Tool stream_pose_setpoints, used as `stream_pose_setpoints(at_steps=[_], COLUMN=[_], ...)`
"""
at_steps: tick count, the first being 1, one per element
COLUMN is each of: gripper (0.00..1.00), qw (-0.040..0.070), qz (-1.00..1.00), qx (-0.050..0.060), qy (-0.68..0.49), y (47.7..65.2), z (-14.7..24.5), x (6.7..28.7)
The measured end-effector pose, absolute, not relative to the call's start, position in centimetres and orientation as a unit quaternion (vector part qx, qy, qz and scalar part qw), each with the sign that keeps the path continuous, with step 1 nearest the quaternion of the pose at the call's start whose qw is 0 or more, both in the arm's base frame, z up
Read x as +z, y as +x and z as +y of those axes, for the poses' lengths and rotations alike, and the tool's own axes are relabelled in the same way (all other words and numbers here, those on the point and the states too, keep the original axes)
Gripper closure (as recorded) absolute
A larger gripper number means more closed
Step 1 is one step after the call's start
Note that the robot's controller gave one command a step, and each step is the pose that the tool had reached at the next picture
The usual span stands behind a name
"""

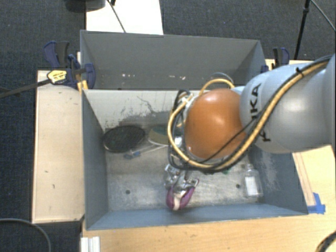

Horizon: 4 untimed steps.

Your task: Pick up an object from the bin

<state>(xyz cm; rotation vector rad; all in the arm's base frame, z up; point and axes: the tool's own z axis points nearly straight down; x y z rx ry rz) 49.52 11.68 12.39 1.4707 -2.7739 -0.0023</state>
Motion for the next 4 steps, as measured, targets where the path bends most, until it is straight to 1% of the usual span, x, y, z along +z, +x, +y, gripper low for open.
stream_pose_setpoints(at_steps=[1, 2, 3, 4], gripper=[1.00, 0.00, 0.00, 1.00], qw=[0.001, 0.001, 0.000, -0.005], qz=[-0.880, -0.880, -0.773, -0.773], qx=[-0.001, -0.001, -0.001, 0.000], qy=[0.476, 0.474, 0.635, 0.634], y=[49.1, 49.1, 50.9, 51.1], z=[12.4, 12.4, 10.6, 10.9], x=[12.2, 12.2, 7.1, 7.4])
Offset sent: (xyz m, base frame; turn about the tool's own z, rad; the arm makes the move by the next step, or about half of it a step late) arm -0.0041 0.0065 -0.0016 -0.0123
